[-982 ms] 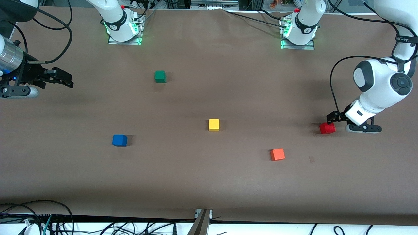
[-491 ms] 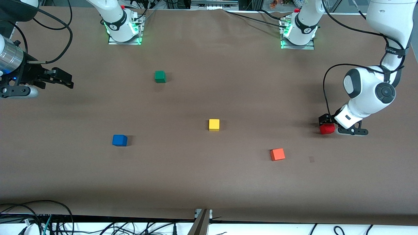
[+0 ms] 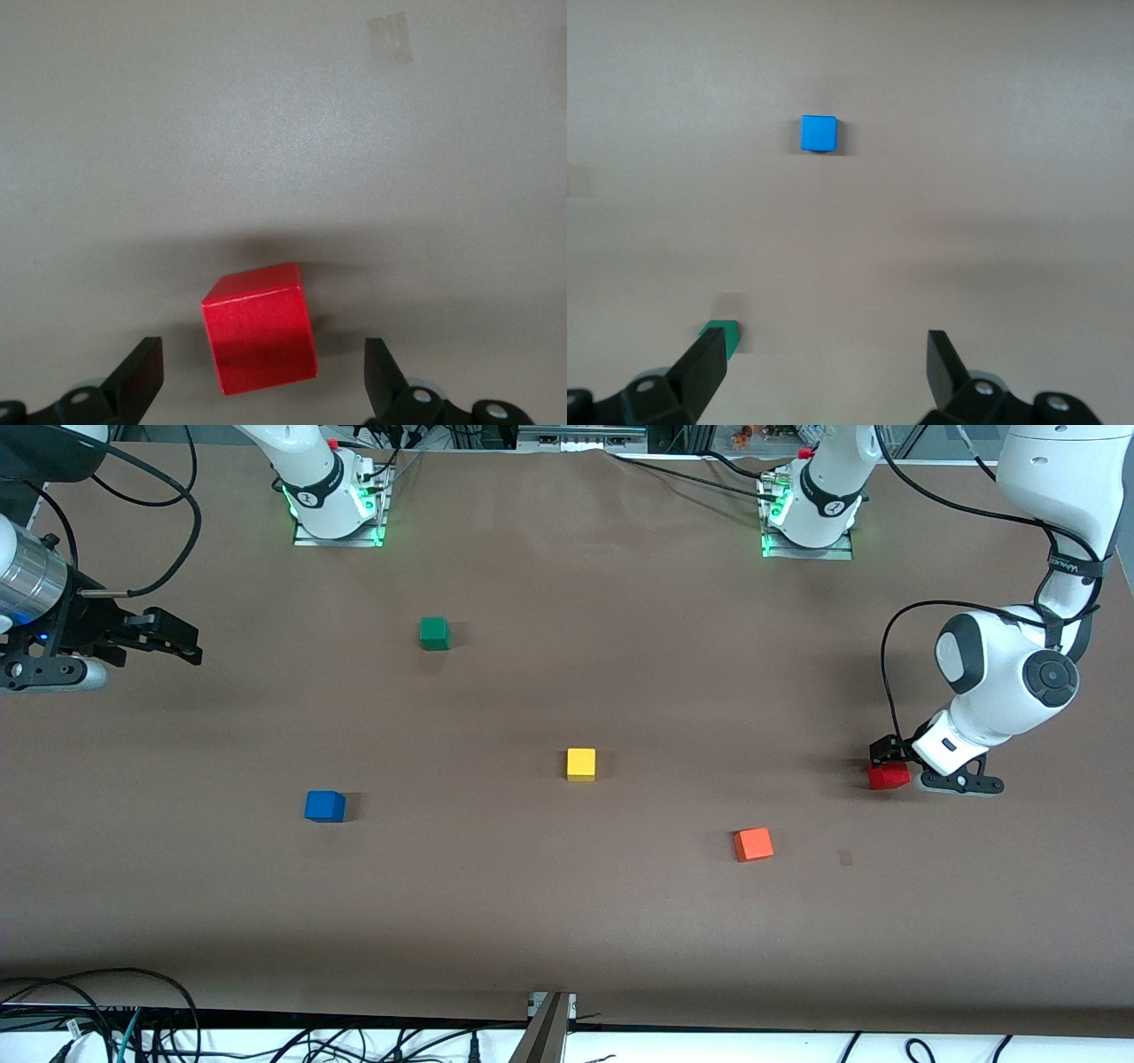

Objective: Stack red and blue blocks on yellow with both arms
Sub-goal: 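Close the left gripper on the red cube and lift it, then carry the red cube toward the yellow cube while the right gripper reaches the blue cube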

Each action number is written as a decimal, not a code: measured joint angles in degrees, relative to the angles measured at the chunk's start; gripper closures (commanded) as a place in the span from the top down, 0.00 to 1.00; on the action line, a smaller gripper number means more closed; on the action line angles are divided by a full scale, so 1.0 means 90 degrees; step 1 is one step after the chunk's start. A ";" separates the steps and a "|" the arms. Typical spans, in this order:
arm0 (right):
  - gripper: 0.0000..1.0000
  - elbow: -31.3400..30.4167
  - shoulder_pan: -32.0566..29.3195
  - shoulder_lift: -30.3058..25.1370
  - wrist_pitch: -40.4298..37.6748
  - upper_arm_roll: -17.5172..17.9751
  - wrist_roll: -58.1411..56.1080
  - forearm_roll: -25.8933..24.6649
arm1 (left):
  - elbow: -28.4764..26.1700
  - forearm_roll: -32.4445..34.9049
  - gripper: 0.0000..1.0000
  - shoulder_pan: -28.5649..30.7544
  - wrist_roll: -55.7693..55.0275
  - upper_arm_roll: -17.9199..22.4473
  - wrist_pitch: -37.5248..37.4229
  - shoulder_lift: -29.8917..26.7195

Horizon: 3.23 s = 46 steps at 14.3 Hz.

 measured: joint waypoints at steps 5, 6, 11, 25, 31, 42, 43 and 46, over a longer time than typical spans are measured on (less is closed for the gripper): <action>1.00 0.0004 0.0000 0.0000 0.0008 0.0000 0.0000 -0.0013 | 0.0000 0.0000 1.00 0.0005 0.0010 0.0006 0.0178 0.0123; 1.00 0.0004 0.0000 0.0000 0.0012 0.0000 -0.0001 -0.0013 | 0.0000 0.0000 1.00 0.0005 0.0011 0.0010 0.0222 0.0154; 1.00 0.0004 -0.0009 0.0006 0.0046 -0.0008 -0.0004 -0.0013 | 0.0002 0.0000 1.00 0.0006 0.0014 0.0048 0.0391 0.0255; 1.00 0.0004 0.0018 0.0188 0.0357 0.0008 -0.0017 -0.0010 | 0.0022 0.0000 0.00 0.0011 0.0003 0.0074 0.0498 0.0364; 1.00 0.0003 -0.0007 0.0317 0.0357 -0.0026 -0.0022 0.0332 | 0.0287 0.0000 0.00 -0.0161 -0.0589 0.0011 0.0249 0.0264; 1.00 -0.0004 -0.0186 0.1382 0.0642 -0.0104 -0.0052 0.0513 | 0.0443 0.1792 0.00 -0.2597 -0.7302 -0.0651 -0.1117 -0.0637; 1.00 -0.0006 -0.0177 0.1513 0.0820 -0.0095 -0.0080 0.0513 | 0.0460 0.1849 0.00 -0.2850 -0.7807 -0.0660 -0.1118 -0.0598; 1.00 -0.0013 0.0002 0.2058 0.1540 -0.0056 -0.0111 0.0464 | 0.0885 0.1862 0.00 -0.3482 -0.8572 -0.0671 -0.1473 -0.0388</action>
